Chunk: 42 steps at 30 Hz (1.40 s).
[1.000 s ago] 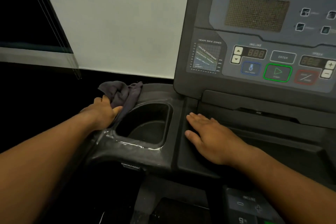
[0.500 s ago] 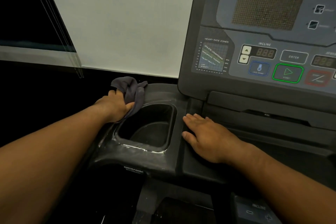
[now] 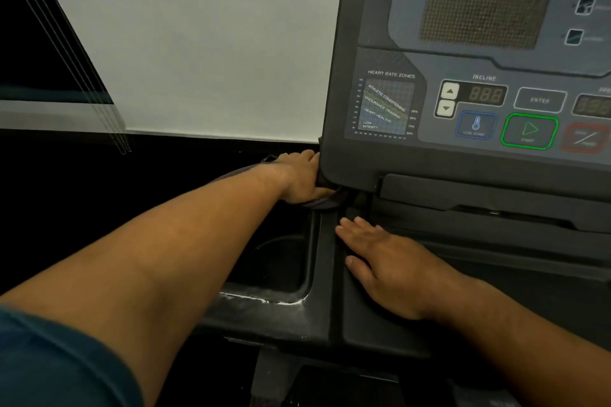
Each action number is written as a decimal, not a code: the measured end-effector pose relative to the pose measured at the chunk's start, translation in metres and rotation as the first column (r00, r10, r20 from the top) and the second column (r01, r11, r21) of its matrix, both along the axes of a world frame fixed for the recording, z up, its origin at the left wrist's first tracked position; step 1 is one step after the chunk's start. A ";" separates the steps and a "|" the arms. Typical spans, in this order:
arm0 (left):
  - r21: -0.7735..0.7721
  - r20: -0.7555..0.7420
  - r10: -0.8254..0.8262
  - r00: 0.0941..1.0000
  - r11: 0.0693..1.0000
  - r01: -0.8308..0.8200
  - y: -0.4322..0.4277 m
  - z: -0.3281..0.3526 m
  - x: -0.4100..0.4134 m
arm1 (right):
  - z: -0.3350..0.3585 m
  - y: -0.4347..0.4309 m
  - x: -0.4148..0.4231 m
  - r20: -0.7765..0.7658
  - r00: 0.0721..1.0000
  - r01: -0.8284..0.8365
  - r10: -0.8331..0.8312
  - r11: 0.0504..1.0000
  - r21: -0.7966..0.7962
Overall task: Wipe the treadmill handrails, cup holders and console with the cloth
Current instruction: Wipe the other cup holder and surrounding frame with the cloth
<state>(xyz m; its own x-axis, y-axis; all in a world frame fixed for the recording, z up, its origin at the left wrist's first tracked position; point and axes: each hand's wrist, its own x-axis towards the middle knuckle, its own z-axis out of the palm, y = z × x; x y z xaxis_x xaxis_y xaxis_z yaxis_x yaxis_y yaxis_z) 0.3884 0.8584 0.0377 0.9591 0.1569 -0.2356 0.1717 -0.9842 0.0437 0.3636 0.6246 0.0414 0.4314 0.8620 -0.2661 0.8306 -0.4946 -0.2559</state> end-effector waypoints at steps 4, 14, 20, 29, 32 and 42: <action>-0.084 0.060 0.134 0.989 0.988 -0.129 0.030 0.000 -0.033 | -0.003 -0.001 0.003 -0.005 1.000 -0.005 0.005 1.000 0.002; -0.001 0.126 0.433 0.892 0.900 -0.437 0.042 -0.020 -0.174 | 0.002 0.002 0.003 0.008 1.000 -0.009 0.010 1.000 -0.013; 0.225 0.073 0.380 0.922 0.894 -0.387 -0.008 -0.018 -0.233 | 0.015 0.007 -0.016 0.046 0.999 -0.006 0.011 0.994 -0.108; 0.146 0.135 0.376 0.917 0.908 -0.394 -0.061 -0.026 -0.272 | 0.019 -0.016 -0.035 0.030 0.997 -0.062 0.065 0.994 -0.090; 0.160 0.149 0.345 0.927 0.916 -0.367 -0.073 -0.032 -0.273 | 0.015 -0.019 -0.036 0.004 0.998 -0.059 0.060 0.994 -0.091; 0.049 0.202 0.290 0.936 0.951 -0.305 -0.095 -0.041 -0.254 | 0.015 -0.022 -0.036 -0.084 0.996 -0.018 0.016 0.999 -0.028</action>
